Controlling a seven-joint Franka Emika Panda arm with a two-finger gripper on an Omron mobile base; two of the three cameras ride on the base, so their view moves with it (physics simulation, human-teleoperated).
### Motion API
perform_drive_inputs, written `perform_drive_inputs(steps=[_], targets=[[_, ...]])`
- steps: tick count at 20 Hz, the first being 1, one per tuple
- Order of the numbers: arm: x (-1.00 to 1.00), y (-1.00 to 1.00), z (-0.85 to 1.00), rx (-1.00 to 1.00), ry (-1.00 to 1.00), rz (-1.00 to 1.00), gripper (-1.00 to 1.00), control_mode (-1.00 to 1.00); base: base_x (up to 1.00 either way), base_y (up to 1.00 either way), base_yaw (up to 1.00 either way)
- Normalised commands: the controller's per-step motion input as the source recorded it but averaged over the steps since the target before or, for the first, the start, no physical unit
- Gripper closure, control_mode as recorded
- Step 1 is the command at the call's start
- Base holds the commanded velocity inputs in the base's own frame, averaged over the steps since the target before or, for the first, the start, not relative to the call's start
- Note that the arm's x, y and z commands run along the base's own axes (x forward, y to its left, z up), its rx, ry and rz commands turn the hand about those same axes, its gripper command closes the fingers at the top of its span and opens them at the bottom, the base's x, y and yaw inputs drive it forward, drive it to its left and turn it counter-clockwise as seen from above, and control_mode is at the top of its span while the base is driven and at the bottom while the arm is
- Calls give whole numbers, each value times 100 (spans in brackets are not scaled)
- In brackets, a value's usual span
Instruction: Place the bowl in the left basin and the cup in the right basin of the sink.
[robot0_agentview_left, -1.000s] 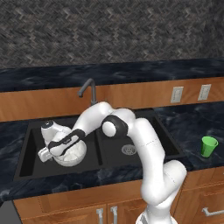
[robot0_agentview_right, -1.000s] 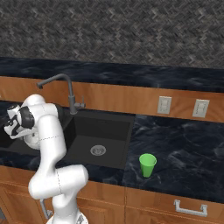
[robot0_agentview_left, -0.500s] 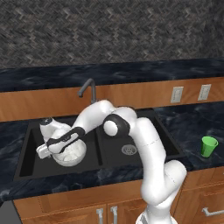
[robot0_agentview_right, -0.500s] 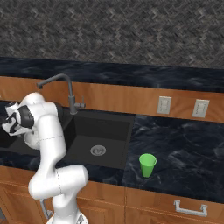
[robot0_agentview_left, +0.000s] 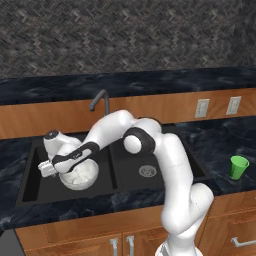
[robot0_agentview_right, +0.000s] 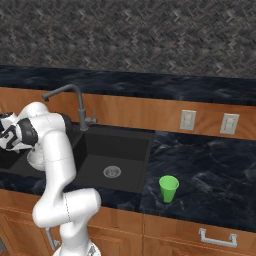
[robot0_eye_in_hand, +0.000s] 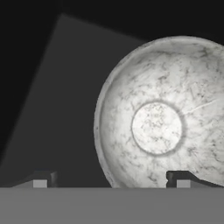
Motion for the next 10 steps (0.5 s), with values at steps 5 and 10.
perform_drive_inputs(steps=[5, 10], targets=[[-24, -11, 28, 6, -7, -9, -100, -100, 0, 0, 0], [-27, -16, 30, 5, -8, -5, -100, -100, 0, 0, 0]])
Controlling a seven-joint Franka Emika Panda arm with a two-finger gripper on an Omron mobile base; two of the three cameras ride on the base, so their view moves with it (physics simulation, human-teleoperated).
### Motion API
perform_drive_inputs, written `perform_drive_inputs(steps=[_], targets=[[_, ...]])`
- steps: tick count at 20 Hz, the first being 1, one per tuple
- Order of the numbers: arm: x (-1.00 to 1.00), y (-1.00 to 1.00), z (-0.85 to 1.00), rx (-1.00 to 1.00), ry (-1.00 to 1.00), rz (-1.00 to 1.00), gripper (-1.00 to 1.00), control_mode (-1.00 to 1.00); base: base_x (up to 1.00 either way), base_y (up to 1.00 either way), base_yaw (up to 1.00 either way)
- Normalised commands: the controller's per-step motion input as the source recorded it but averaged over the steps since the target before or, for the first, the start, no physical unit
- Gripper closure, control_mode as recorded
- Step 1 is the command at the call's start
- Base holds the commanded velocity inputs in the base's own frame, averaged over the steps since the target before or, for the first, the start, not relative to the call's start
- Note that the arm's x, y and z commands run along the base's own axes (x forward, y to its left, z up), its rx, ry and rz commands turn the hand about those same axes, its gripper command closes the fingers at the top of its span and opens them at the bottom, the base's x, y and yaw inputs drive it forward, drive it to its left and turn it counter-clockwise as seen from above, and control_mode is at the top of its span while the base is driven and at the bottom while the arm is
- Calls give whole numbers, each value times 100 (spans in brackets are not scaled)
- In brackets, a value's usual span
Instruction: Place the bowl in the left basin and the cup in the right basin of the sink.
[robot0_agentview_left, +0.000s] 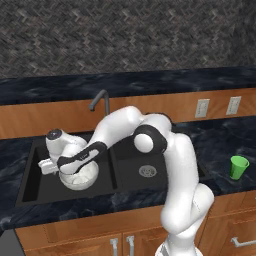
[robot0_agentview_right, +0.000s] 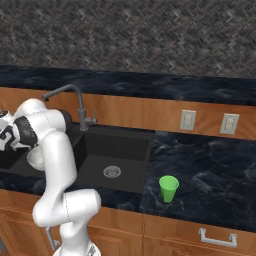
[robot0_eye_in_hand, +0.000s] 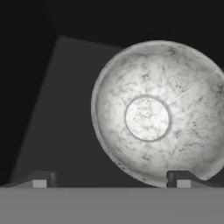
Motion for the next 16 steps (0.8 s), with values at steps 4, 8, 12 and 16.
perform_drive_inputs(steps=[4, 8, 12, 16], targets=[[-29, -17, 31, 4, -4, -2, -100, -100, 0, 0, 0], [-29, -19, 32, 2, -5, 0, -100, -100, 0, 0, 0], [-22, -19, 35, 4, -1, -5, -100, -100, 0, 0, 0], [-21, -20, 34, 2, 0, -7, -100, -100, 0, 0, 0]])
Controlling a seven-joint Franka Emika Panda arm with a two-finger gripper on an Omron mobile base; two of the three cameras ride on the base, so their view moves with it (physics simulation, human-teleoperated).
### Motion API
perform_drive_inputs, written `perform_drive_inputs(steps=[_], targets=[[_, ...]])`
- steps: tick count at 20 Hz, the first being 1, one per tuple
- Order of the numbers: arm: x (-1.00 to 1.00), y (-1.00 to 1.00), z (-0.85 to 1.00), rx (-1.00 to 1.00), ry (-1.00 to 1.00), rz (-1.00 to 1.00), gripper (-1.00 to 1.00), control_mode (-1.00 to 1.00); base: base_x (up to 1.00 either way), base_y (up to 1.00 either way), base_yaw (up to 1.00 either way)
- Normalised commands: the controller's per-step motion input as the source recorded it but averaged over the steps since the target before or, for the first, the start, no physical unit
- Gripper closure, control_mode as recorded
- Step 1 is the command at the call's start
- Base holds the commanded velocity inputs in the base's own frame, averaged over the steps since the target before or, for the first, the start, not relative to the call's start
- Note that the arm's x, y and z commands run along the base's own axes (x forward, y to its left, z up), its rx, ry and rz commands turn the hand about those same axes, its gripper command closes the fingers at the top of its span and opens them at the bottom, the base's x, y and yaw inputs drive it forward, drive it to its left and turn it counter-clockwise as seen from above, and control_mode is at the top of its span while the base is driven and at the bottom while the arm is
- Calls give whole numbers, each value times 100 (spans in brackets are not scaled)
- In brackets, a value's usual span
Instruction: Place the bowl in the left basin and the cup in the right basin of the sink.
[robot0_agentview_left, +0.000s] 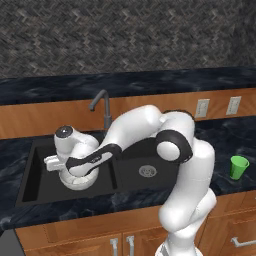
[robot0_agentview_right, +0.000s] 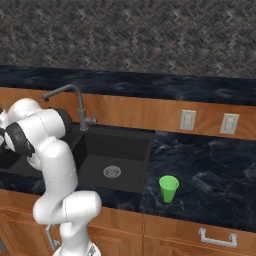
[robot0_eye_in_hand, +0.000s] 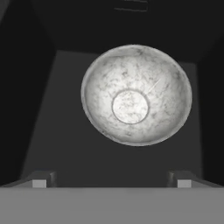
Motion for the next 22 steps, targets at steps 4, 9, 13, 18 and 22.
perform_drive_inputs(steps=[4, 9, 13, 18, 22], targets=[[-24, -21, 31, 0, 0, -7, -100, -100, 0, 0, 0], [-26, -17, 29, 0, 0, -4, -100, -100, 0, 0, 0], [-29, -17, 27, 3, 0, 0, -100, -100, 0, 0, 0], [-28, -15, 28, 6, 0, 0, -100, -100, 0, 0, 0], [-33, -24, 28, 9, 0, 0, -100, -100, 0, 0, 0]])
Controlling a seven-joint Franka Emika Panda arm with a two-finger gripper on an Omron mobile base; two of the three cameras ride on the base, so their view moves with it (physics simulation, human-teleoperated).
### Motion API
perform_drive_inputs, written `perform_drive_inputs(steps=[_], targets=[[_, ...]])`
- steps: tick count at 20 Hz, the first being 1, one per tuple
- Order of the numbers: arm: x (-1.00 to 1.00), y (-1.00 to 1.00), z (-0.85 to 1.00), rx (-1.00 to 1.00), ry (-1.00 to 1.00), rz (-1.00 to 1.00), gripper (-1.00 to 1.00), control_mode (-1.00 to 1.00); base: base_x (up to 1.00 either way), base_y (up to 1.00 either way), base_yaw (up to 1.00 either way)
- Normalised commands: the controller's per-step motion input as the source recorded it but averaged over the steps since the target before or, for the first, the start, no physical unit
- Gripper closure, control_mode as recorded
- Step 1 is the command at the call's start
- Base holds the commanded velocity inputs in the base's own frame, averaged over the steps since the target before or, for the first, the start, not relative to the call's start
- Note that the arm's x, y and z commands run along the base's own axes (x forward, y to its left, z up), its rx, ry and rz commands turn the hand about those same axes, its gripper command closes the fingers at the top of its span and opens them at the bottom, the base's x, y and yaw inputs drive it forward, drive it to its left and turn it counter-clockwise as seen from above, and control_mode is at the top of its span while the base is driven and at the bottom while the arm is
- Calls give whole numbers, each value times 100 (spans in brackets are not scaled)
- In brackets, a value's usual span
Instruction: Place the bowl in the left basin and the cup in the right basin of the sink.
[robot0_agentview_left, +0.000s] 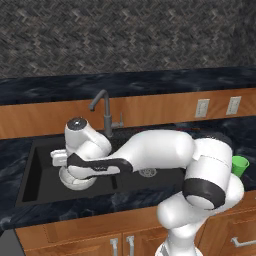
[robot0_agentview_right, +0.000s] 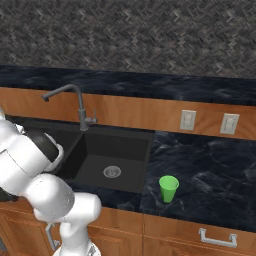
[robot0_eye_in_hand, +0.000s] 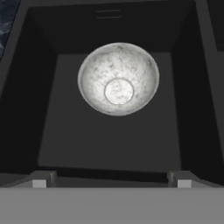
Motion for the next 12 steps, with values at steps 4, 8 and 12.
perform_drive_inputs(steps=[4, 8, 12], targets=[[-32, -29, 27, 10, 0, 0, -100, -100, 0, 0, 0], [-31, -33, 28, 7, 0, 0, -100, -100, 0, 0, 0], [-32, -35, 30, 4, 0, 0, -100, -100, 0, 0, 0]])
